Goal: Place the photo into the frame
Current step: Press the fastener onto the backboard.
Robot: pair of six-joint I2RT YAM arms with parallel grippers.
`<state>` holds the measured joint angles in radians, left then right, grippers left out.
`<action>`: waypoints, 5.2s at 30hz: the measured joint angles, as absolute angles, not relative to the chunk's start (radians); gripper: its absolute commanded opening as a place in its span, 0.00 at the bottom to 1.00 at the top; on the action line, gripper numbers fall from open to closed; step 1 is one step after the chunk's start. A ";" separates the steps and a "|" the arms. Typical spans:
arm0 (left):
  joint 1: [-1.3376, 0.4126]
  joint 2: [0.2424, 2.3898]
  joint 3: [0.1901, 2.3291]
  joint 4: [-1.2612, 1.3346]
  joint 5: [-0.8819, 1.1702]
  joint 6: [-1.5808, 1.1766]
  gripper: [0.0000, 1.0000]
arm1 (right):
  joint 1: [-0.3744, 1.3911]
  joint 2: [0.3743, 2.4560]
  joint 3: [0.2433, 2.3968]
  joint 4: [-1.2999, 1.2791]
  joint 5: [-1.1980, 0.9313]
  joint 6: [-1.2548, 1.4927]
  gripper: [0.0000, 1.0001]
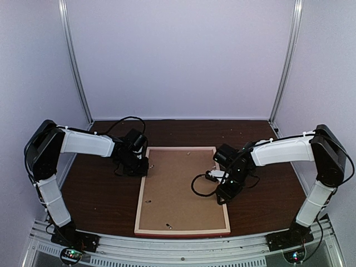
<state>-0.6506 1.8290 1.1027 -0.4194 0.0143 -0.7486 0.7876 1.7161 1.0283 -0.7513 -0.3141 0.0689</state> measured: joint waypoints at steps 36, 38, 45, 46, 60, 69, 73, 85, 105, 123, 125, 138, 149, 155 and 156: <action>-0.649 1.829 1.103 -0.420 0.014 -0.746 0.17 | 0.723 1.728 1.059 -0.736 -0.360 0.033 0.54; -0.649 1.829 1.103 -0.420 0.014 -0.746 0.17 | 0.705 1.718 1.057 -0.711 -0.374 0.060 0.54; -0.649 1.829 1.103 -0.420 0.014 -0.746 0.17 | 0.670 1.718 1.065 -0.641 -0.375 0.171 0.53; -0.649 1.829 1.103 -0.420 0.014 -0.746 0.17 | 0.669 1.724 1.072 -0.641 -0.371 0.190 0.52; -0.649 1.829 1.103 -0.419 0.014 -0.743 0.18 | 0.667 1.827 1.154 -0.645 -0.264 0.382 0.31; -0.651 1.829 1.103 -0.418 0.017 -0.724 0.25 | 0.665 1.826 1.161 -0.662 -0.219 0.438 0.21; -0.655 1.827 1.102 -0.416 0.025 -0.714 0.38 | 0.660 1.822 1.161 -0.668 -0.202 0.445 0.18; -0.675 1.815 1.152 -0.443 0.072 -0.665 0.65 | 0.634 1.787 1.121 -0.665 -0.178 0.441 0.16; -0.675 2.015 1.388 -0.578 -0.073 -0.565 0.58 | 0.628 1.778 1.108 -0.657 -0.179 0.445 0.17; -0.674 2.030 1.412 -0.581 -0.112 -0.559 0.30 | 0.628 1.778 1.107 -0.656 -0.186 0.445 0.16; -0.673 2.030 1.412 -0.581 -0.114 -0.560 0.27 | 0.628 1.778 1.107 -0.656 -0.186 0.445 0.16; -0.662 2.010 1.365 -0.522 -0.091 -0.586 0.29 | 0.628 1.778 1.107 -0.656 -0.186 0.445 0.17; -0.652 2.006 1.359 -0.522 -0.043 -0.585 0.28 | 0.627 1.779 1.107 -0.655 -0.187 0.445 0.17; -0.649 2.006 1.364 -0.532 -0.042 -0.581 0.26 | 0.627 1.779 1.107 -0.654 -0.187 0.445 0.17; -0.649 2.006 1.364 -0.533 -0.042 -0.579 0.25 | 0.627 1.779 1.107 -0.654 -0.187 0.445 0.18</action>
